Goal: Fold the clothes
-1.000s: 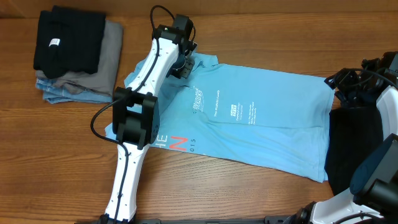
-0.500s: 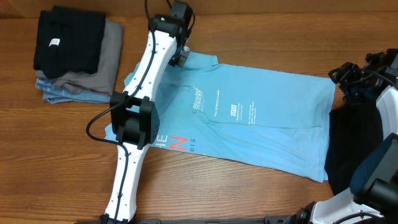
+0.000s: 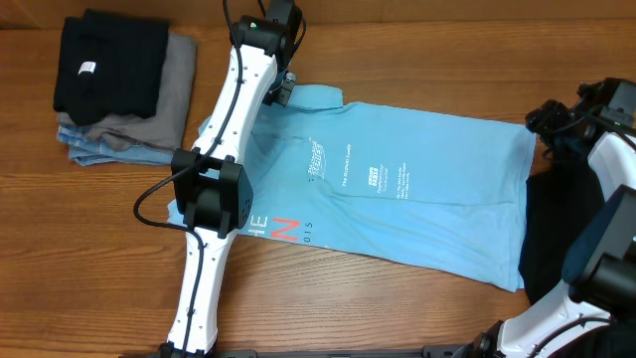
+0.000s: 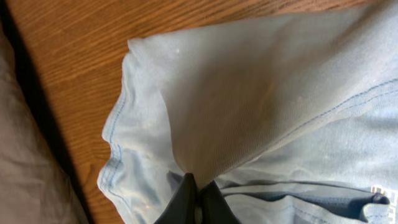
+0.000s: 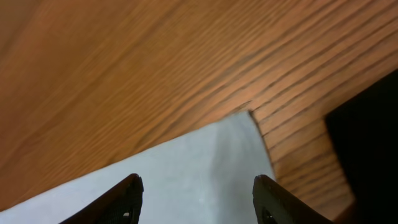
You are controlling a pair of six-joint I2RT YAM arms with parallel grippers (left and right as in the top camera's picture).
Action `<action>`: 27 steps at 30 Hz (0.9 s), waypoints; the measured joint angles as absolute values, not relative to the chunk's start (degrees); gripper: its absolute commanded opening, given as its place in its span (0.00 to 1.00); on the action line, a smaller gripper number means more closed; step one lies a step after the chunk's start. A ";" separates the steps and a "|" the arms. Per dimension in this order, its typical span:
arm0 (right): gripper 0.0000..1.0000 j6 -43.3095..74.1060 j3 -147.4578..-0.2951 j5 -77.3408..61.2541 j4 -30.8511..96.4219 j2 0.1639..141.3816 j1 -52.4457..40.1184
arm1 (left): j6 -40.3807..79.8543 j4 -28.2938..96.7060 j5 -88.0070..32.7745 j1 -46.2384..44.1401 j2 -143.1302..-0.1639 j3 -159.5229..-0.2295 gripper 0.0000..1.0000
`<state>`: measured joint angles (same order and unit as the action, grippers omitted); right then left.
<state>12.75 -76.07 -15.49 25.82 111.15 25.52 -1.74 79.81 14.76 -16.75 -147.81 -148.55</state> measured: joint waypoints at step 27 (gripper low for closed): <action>0.04 10.61 -76.60 -12.71 16.47 121.25 22.70 | -0.32 81.30 11.16 -16.75 -147.81 -148.55 0.04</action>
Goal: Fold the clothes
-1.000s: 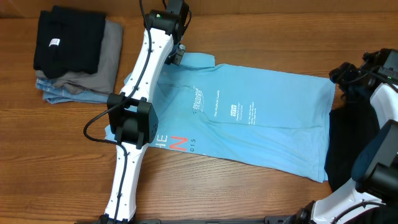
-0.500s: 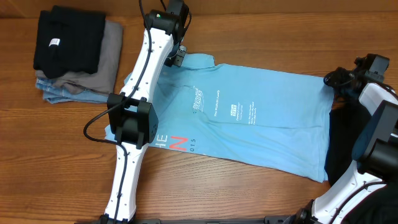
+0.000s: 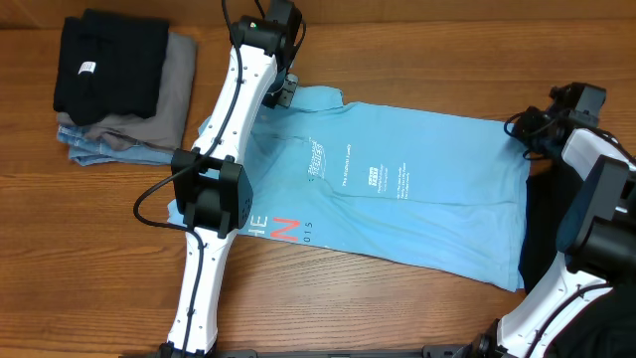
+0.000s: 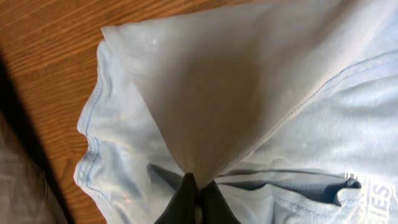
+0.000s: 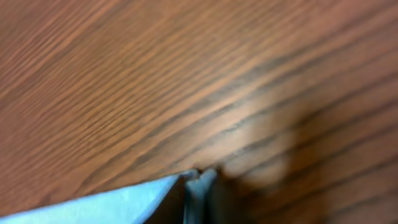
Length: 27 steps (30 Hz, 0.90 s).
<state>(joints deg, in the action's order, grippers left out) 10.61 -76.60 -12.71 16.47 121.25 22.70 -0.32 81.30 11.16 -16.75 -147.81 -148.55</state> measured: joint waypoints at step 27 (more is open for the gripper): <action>0.04 12.32 -79.42 -19.22 41.43 103.20 24.43 | 1.13 96.62 12.84 -12.29 -147.30 -163.15 0.04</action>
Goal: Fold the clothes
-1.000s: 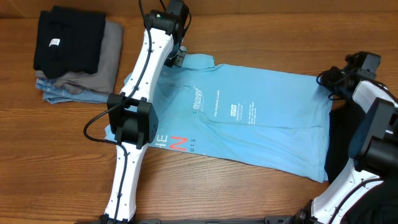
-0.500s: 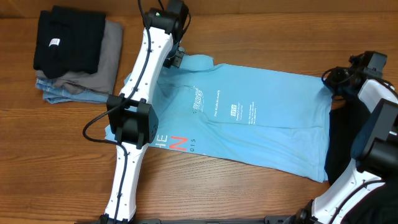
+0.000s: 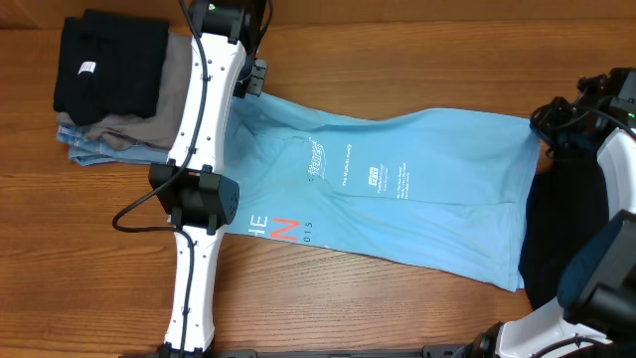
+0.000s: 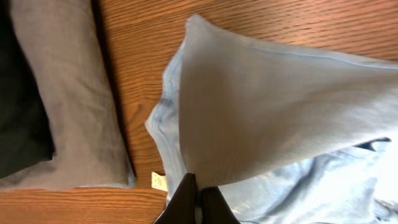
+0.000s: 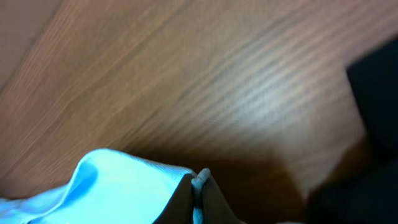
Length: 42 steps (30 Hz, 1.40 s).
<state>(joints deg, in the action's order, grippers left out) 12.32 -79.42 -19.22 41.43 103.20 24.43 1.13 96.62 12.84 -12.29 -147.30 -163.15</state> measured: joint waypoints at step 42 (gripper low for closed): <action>0.04 15.90 -79.50 2.61 83.92 101.21 24.38 | 0.08 96.66 3.75 -4.40 -108.86 -115.48 0.04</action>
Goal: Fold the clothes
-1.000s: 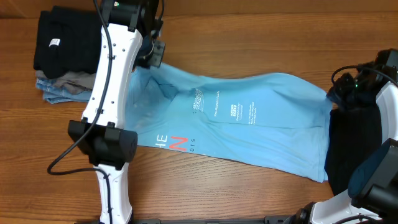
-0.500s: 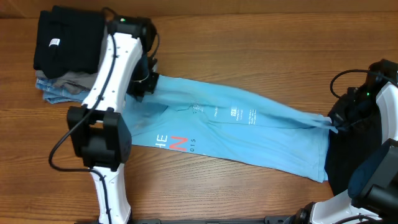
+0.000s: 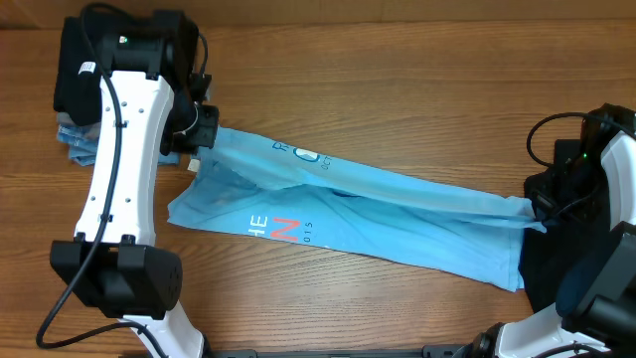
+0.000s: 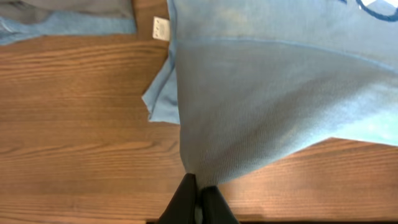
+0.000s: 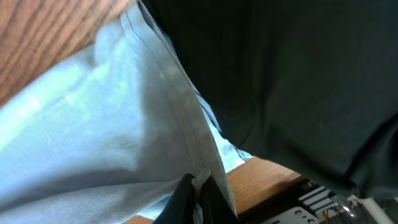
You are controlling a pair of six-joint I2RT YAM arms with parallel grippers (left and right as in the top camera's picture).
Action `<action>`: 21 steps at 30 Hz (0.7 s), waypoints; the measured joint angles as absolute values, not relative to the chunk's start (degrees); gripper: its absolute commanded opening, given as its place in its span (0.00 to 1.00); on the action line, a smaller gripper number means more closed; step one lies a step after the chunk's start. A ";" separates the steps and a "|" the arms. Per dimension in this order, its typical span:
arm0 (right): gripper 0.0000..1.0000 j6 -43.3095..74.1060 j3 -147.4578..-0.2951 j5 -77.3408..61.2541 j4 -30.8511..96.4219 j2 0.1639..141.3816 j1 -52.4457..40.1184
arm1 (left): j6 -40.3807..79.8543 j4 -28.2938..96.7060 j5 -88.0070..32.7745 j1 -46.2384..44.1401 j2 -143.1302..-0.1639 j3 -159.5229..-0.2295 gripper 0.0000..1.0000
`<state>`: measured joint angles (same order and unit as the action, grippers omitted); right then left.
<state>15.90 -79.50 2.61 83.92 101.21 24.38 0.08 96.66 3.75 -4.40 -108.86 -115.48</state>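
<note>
A light blue T-shirt (image 3: 378, 214) lies across the table, its far long edge folded over toward the near edge, so it forms a narrow band. My left gripper (image 3: 199, 134) is shut on the shirt's corner at the left end; the left wrist view shows the blue cloth (image 4: 261, 106) pinched between the black fingers (image 4: 186, 199). My right gripper (image 3: 540, 207) is shut on the shirt's corner at the right end, where the hem (image 5: 186, 124) runs into the fingers (image 5: 183, 199).
A stack of folded clothes (image 3: 75, 109), black on grey on blue, sits at the back left, mostly under my left arm. A black garment (image 3: 552, 259) lies at the right edge beneath my right arm (image 3: 611, 199). Bare wood surrounds the shirt.
Both grippers have moved toward the near side with the shirt's far corners, and the far half now lies over the near half. The left arm now crosses the clothes stack.
The shirt lay flat, my left gripper shut on its far left corner and my right open over the far right corner. Then the right shut on that corner. Both corners were lifted at the back, and now they are over the near half.
</note>
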 measured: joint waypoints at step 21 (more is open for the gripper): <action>0.48 14.22 -79.50 -1.72 82.96 101.21 24.38 | 1.54 96.38 3.66 -4.40 -108.90 -105.78 0.69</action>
<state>14.22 -79.50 -1.72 82.96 101.21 24.38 1.54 96.38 3.66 -4.40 -108.90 -105.78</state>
